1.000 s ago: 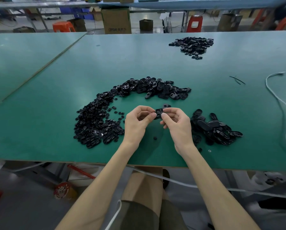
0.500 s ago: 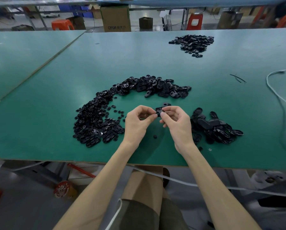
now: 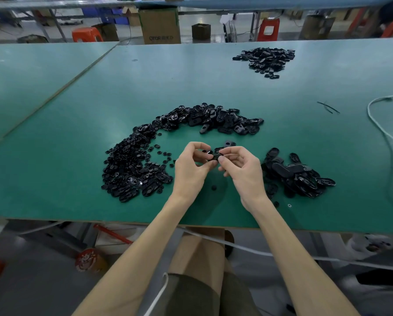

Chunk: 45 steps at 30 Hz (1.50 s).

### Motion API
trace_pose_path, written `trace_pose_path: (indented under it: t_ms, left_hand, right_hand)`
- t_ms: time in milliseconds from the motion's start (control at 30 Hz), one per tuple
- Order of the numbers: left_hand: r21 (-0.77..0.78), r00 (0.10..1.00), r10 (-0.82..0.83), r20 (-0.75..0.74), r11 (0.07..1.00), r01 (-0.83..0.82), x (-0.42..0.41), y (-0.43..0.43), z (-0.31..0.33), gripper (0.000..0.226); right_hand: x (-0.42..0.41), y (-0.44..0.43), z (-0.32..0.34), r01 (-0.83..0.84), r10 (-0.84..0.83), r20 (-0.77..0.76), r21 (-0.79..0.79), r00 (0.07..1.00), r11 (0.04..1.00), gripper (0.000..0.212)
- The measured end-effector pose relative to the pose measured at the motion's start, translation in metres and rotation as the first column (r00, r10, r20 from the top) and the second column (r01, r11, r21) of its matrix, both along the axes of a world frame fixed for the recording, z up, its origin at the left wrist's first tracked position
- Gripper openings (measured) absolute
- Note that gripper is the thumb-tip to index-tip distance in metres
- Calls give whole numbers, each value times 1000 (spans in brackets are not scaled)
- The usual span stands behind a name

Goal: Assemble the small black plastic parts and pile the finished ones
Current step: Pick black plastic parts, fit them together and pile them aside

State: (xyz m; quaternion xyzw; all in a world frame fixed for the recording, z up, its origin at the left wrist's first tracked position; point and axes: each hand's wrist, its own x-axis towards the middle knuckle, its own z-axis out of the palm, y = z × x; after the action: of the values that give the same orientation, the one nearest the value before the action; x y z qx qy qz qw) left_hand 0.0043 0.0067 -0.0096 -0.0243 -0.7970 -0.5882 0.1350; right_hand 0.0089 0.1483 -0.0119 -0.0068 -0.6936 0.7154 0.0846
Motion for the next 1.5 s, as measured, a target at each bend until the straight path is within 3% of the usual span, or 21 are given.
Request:
trace_pose_path:
  t_ms: [200, 867, 1033, 1300, 1500]
  left_hand:
    - [-67, 999, 35, -21, 997, -36, 2, 2, 0, 34]
    - [-29, 1000, -17, 0, 999, 17, 1, -5, 0, 32]
    - [84, 996, -89, 30, 993, 86, 1, -3, 1, 18]
    - [285, 995, -95, 12, 955, 88, 2, -6, 3, 27]
    - [330, 991, -132, -9, 935, 128, 4, -7, 7, 26]
  right_hand:
    - [0, 0, 0, -3, 3, -6, 5, 1000, 1000, 12]
    - [2, 1, 2, -44, 43, -16, -35, 999, 998, 12]
    - [2, 2, 2, -55, 54, -24, -53, 998, 997, 16]
    - [1, 1, 0, -48, 47, -12, -66, 999, 997, 14]
    - [1, 1, 0, -55, 55, 5, -37, 998, 998, 14]
